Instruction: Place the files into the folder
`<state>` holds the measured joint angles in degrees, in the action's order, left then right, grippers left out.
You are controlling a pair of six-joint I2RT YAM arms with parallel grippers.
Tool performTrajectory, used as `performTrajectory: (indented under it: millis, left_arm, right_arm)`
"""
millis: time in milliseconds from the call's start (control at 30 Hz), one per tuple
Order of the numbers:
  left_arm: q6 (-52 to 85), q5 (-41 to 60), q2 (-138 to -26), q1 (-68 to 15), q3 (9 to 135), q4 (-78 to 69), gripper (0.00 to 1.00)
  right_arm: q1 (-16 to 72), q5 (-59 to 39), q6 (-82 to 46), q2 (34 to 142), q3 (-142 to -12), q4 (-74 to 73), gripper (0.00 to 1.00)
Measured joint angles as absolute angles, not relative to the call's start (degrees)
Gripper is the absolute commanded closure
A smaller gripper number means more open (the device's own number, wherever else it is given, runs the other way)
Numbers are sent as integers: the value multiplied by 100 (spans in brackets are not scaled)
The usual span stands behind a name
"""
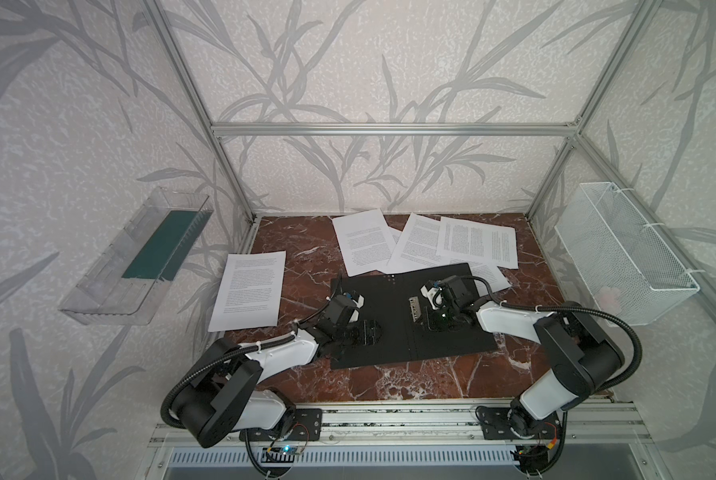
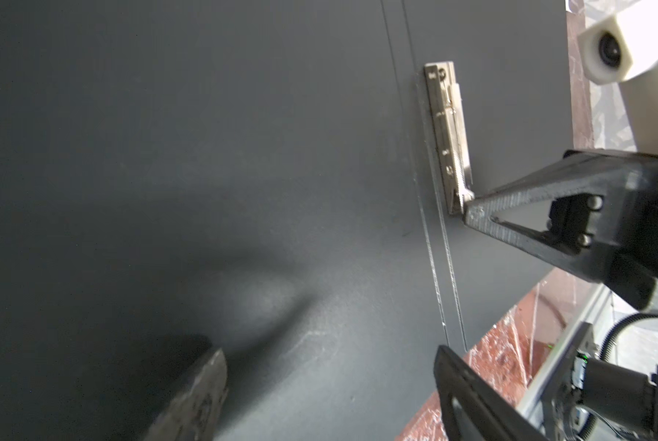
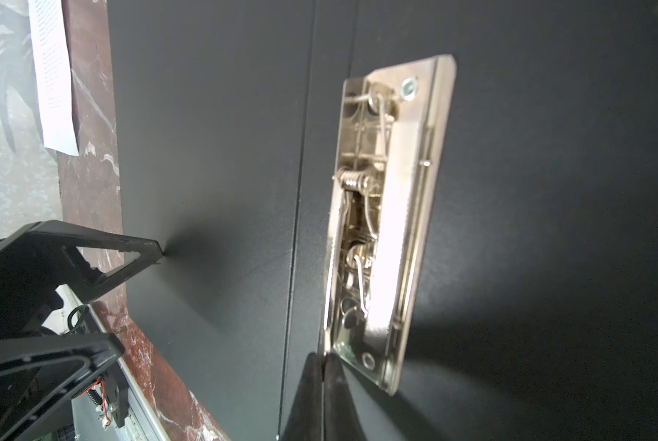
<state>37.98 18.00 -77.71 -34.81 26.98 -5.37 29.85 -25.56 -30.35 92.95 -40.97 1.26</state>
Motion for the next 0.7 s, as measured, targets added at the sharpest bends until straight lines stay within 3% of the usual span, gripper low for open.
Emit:
performTrajectory:
  millis: [700]
  left_arm:
    - [3736, 1264, -7881, -3481, 2814, -493, 12]
  right_arm:
    - [3098, -1855, -3046, 9751, -4550, 285, 100]
